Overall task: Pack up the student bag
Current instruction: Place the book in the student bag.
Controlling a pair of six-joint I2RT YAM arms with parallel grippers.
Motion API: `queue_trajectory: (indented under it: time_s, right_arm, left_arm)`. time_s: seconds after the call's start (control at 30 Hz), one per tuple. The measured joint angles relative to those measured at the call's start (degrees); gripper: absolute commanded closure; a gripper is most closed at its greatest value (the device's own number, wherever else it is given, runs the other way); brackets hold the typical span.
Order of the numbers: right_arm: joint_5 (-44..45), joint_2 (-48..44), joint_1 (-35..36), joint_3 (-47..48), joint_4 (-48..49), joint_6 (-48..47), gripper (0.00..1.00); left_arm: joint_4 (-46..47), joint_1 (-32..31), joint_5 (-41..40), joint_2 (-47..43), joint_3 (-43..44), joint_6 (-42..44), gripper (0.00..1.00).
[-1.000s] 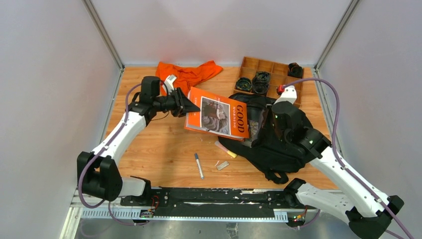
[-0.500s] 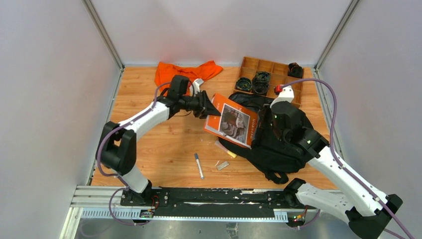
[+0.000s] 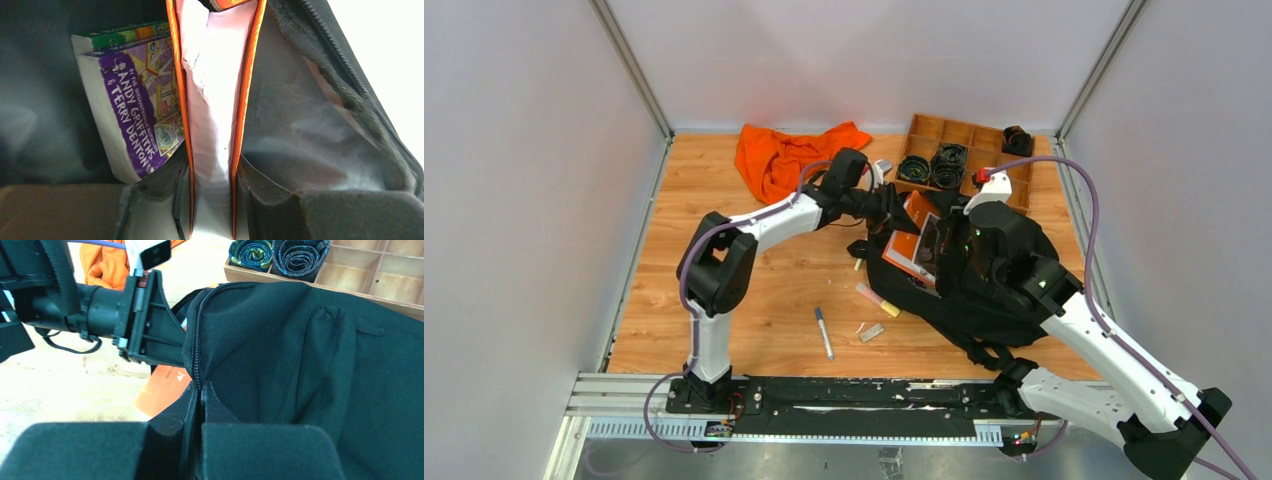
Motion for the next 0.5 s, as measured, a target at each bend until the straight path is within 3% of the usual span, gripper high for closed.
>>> queue_trajectory:
  time_s: [0.1,0.3,0.5]
  right_arm:
    - [-0.4,0.4,0.0,0.0,0.1,0.1,1.0]
    - [-0.7,0.9,0.0,0.0,0.1,0.4,1.0]
    - [-0.7,1.1,0.0,0.0,0.1,0.5,1.0]
  left_arm:
    - [0.9,-1.9,-0.8,2.1,1.3,-1.2,0.82]
    - [0.7,-5.1,-2.8,5.2,3.4,-0.9,0.34]
    - [-9.3,-5.6,-6.1,5.4,7.2,5.9,0.16]
